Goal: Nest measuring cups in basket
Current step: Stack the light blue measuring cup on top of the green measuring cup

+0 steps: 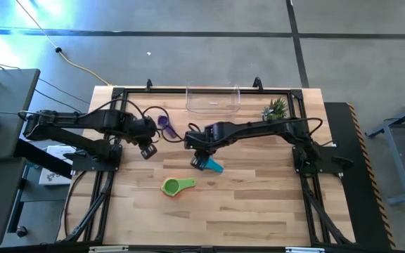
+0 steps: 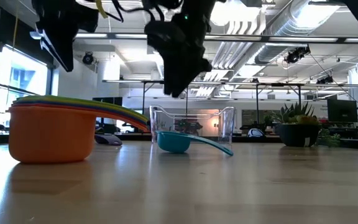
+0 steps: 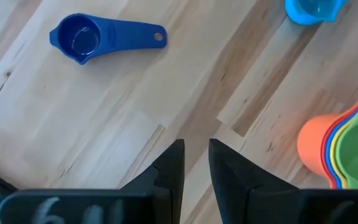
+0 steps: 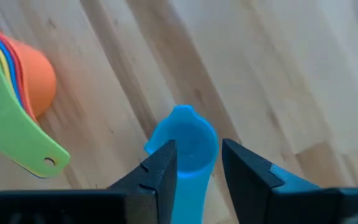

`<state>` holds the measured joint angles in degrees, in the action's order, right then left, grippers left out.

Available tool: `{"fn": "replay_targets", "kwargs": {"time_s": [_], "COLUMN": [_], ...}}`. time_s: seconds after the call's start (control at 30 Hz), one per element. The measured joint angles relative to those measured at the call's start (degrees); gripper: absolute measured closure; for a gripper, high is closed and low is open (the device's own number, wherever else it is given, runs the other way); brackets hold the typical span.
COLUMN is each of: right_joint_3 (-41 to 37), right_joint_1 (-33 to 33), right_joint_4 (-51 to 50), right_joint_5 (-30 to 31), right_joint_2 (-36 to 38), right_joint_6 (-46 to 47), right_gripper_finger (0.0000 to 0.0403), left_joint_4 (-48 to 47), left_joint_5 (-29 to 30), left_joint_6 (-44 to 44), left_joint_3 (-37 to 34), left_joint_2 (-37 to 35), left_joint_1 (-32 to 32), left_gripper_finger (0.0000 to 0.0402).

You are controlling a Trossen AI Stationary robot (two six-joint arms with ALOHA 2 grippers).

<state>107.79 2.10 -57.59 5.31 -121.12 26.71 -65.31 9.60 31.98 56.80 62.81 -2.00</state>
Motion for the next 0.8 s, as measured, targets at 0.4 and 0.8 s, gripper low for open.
{"fn": "replay_targets", "kwargs": {"time_s": [0.4, 0.8], "right_joint_3": [-11.79, -14.21], "right_joint_1": [-0.91, -1.0], "right_joint_4": [6.61, 12.01], "right_joint_5": [-1.36, 0.6], "right_joint_2": [-0.17, -0.17], "right_joint_6": [-6.63, -7.26], "right_gripper_finger": [0.0281, 0.0281], "left_joint_4": [0.12, 0.08], "left_joint_5": [0.06, 0.73], "left_joint_6": [2.52, 5.38], "left_joint_3": [0.0, 0.0], "left_joint_2": [0.01, 0.02], "left_joint_1": [-1.53, -1.53], "left_gripper_finger": [0.0336, 0.0336]}}
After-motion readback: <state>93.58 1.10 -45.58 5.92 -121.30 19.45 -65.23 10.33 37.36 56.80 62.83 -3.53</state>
